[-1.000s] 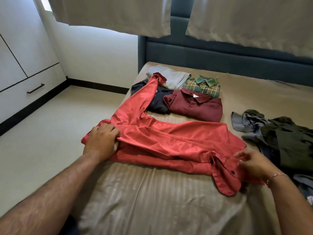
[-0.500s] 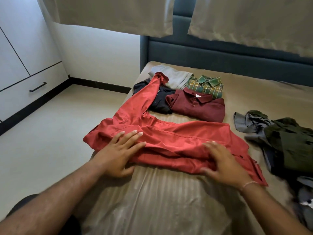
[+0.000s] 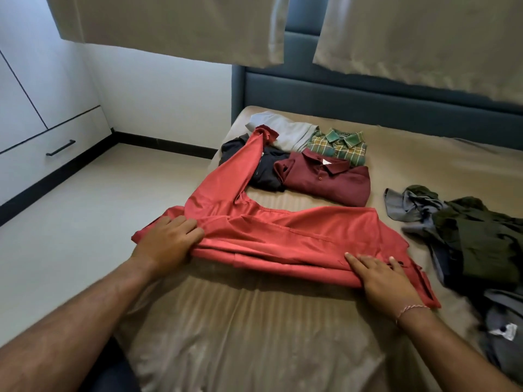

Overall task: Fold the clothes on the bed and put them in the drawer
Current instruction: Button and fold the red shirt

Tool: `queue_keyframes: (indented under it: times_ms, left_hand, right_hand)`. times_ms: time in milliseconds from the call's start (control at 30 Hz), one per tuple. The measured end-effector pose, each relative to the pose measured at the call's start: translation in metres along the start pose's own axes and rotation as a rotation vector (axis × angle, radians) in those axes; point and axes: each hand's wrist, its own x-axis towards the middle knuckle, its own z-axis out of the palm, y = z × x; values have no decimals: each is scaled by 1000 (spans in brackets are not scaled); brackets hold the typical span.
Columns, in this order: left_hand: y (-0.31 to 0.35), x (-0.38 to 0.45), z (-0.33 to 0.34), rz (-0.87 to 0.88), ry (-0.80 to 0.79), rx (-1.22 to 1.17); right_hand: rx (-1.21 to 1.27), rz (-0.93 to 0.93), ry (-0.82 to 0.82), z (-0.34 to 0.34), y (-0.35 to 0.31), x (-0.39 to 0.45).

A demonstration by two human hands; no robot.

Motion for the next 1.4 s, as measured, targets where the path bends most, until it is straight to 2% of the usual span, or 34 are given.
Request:
queue_keyframes:
  times_ms: [133,267,433,533,633,700,867,1000,1133,1233,1333,1400]
  left_hand:
    - [1,-32,-4,152,-22,-66]
    - [10,-61,-6,85,-104,-147]
    - [20,-74,-18,38,-103,-243]
    - [23,-69,-17,-27,-37,-180]
    - [21,-60,-12,-114,-65,-40]
    - [19,-56,-7,-99,-51,4]
    - [19,-54,-6,27,122,24]
    - [17,-67,-5,40,54,36]
    - [9,-88,-3,-6,-108,-126]
    - [3,-97,1,-57,-124,-300]
    - [2,-79,-10,-304,-99,-763]
    - [2,-55,-16,-508,-58,-874]
  right_hand:
    - [-89,-79,32,-1,6,-19]
    - [13,-134,-80,1,10,-25]
    - [110,-166,-72,0,19,-29]
    - [102,-149,-92,-3,14,-26]
    - [95,-149,-78,-1,13,-26]
    - [98,-149,-56,2,14,-27]
    - [121,-115,-45,6,13,-25]
    - [146,-121,-47,2,14,-25]
    - [209,-158,-39,1,24,-26]
    - [430,-222,27,6,36,-26]
    - [617,-105,284,16,47,-15]
    - [524,32,306,16,52,-3]
